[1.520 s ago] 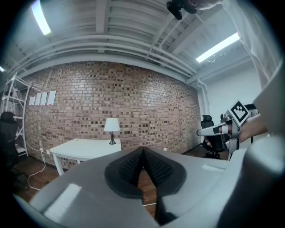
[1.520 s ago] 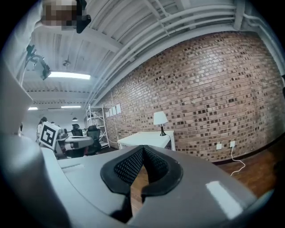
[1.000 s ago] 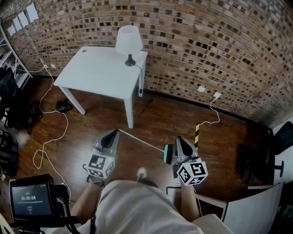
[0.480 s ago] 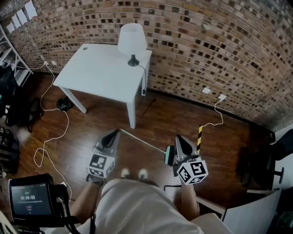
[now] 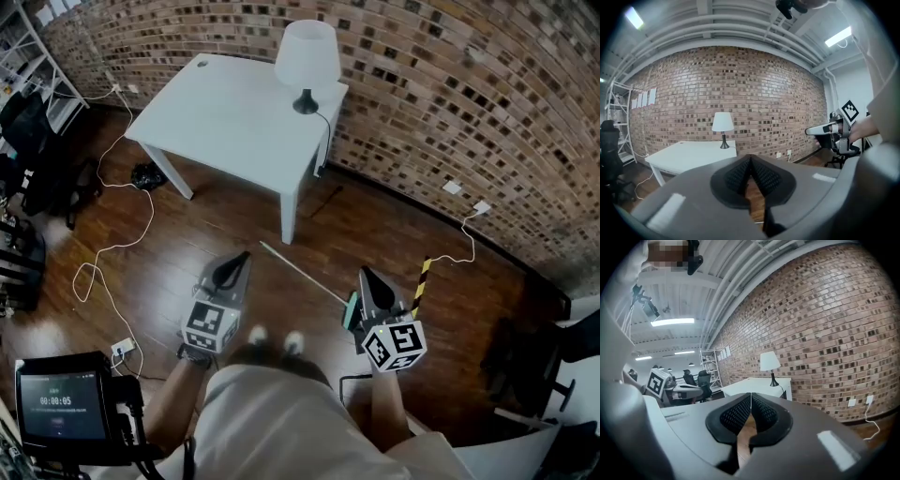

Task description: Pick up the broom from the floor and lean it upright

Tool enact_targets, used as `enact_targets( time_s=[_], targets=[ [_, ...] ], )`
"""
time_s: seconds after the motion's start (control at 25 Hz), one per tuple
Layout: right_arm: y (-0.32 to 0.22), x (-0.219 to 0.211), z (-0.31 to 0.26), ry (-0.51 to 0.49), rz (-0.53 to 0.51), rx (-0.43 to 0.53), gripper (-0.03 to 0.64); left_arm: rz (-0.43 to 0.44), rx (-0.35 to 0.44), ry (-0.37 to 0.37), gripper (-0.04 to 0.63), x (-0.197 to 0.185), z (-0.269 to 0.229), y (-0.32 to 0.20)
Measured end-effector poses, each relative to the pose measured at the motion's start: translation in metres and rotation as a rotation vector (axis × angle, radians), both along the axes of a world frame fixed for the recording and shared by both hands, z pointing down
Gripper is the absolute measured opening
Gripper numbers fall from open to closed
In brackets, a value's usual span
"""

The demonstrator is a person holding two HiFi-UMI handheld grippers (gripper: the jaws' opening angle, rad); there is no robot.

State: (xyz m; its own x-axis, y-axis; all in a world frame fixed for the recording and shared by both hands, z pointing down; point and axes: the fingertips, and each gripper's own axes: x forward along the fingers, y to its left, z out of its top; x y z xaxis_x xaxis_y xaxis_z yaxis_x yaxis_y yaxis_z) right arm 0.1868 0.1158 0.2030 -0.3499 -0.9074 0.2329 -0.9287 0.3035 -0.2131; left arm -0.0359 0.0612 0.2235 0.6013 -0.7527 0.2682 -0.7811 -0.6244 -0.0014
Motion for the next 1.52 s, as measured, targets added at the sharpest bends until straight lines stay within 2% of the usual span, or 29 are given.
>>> enact_targets(
  time_s=[0.2, 0.4, 0.6, 0.84, 1.0, 1.16, 1.32, 1.52],
  targets=[
    [-0.035, -0.012, 0.047, 0.005, -0.054, -0.078, 0.045, -0.029, -0.058, -0.039, 0.000, -0.002, 0.034, -0.022],
    [-0.078, -0.040, 0.112, 0.007, -0.110, -0.172, 0.072, -0.073, -0.149, -0.063, 0.000, -0.015, 0.094, -0.065],
    [-0.116, -0.072, 0.188, 0.029, -0.161, -0.251, 0.085, -0.077, -0.230, -0.081, 0.000, -0.031, 0.161, -0.092],
    [-0.168, -0.107, 0.328, 0.076, -0.278, -0.350, 0.087, -0.113, -0.364, -0.104, 0.001, -0.057, 0.289, -0.123],
    [-0.191, -0.119, 0.409, 0.086, -0.262, -0.372, 0.087, -0.142, -0.422, -0.122, 0.000, -0.066, 0.372, -0.137],
    [-0.197, -0.128, 0.498, 0.144, -0.272, -0.418, 0.088, -0.162, -0.471, -0.114, 0.000, -0.067, 0.451, -0.147],
    [-0.190, -0.129, 0.611, 0.188, -0.321, -0.530, 0.094, -0.200, -0.554, -0.109, 0.000, -0.066, 0.541, -0.143],
    [-0.189, -0.116, 0.723, 0.268, -0.367, -0.613, 0.104, -0.186, -0.572, -0.114, 0.001, -0.052, 0.623, -0.139]
  ],
)
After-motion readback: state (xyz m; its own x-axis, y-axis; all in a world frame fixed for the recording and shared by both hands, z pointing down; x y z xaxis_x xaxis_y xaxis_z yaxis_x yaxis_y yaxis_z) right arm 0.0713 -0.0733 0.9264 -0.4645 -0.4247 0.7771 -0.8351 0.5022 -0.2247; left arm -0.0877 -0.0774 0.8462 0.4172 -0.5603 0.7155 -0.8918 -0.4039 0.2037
